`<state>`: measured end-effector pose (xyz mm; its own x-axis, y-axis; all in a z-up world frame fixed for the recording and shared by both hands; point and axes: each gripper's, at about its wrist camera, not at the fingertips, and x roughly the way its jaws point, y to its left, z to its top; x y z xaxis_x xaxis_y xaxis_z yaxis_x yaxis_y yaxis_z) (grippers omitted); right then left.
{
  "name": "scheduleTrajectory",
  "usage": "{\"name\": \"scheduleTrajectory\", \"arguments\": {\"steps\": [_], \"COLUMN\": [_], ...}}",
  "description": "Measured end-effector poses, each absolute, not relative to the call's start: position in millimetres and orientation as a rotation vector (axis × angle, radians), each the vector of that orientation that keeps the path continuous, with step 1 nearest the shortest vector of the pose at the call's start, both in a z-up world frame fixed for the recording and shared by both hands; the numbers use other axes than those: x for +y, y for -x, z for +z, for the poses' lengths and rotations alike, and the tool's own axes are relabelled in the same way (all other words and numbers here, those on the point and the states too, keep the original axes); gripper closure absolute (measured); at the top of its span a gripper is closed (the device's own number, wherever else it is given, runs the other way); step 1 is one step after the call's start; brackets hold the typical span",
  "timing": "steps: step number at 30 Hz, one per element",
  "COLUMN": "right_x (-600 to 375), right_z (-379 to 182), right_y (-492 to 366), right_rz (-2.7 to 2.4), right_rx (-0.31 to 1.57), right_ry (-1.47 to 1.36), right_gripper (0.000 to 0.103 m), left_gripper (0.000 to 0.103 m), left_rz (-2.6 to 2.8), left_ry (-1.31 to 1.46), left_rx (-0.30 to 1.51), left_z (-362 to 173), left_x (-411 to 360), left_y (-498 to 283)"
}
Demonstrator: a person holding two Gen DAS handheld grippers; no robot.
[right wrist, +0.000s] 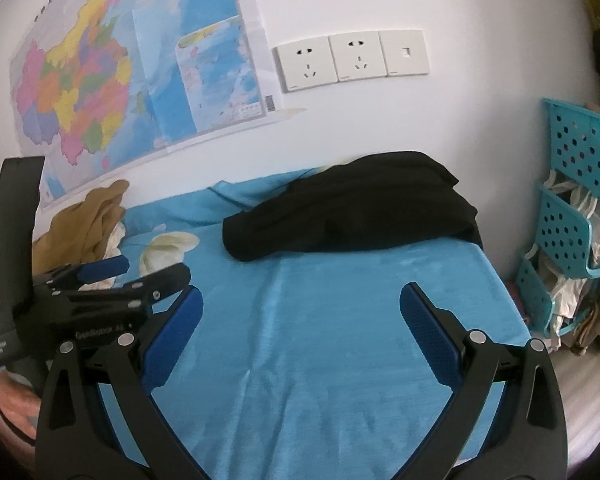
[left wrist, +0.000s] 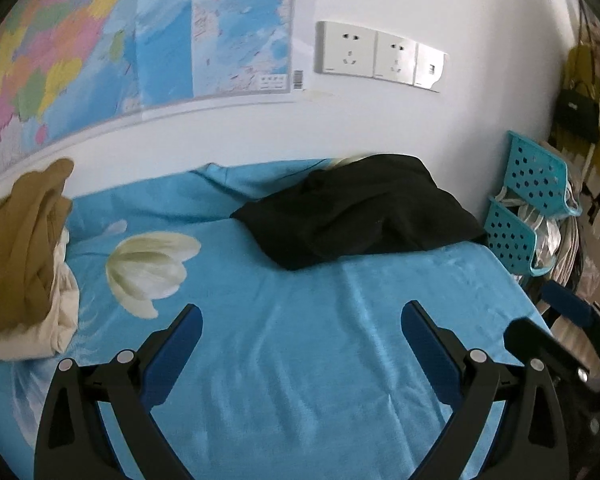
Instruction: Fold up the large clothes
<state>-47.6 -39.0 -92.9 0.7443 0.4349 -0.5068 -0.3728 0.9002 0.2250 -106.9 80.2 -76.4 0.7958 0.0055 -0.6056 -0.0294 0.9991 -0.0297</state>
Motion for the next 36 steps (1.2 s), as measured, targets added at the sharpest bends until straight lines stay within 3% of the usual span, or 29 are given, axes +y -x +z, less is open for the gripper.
{"name": "scheduleTrajectory", "arguments": {"steps": [36], "right_x": [-67.4], "right_z": [-103.7], "right_y": [23.7], "right_rz": [0.402], "right_rx": [0.662], "right_ry": [-0.137], "right_gripper": [0.006], "left_gripper": [0.008], "left_rz": [-0.111], "left_ry": [0.003], "left_rx": [0.716], "left_z": [-91.0], "left_x": [45.3], "left_y": [86.2]}}
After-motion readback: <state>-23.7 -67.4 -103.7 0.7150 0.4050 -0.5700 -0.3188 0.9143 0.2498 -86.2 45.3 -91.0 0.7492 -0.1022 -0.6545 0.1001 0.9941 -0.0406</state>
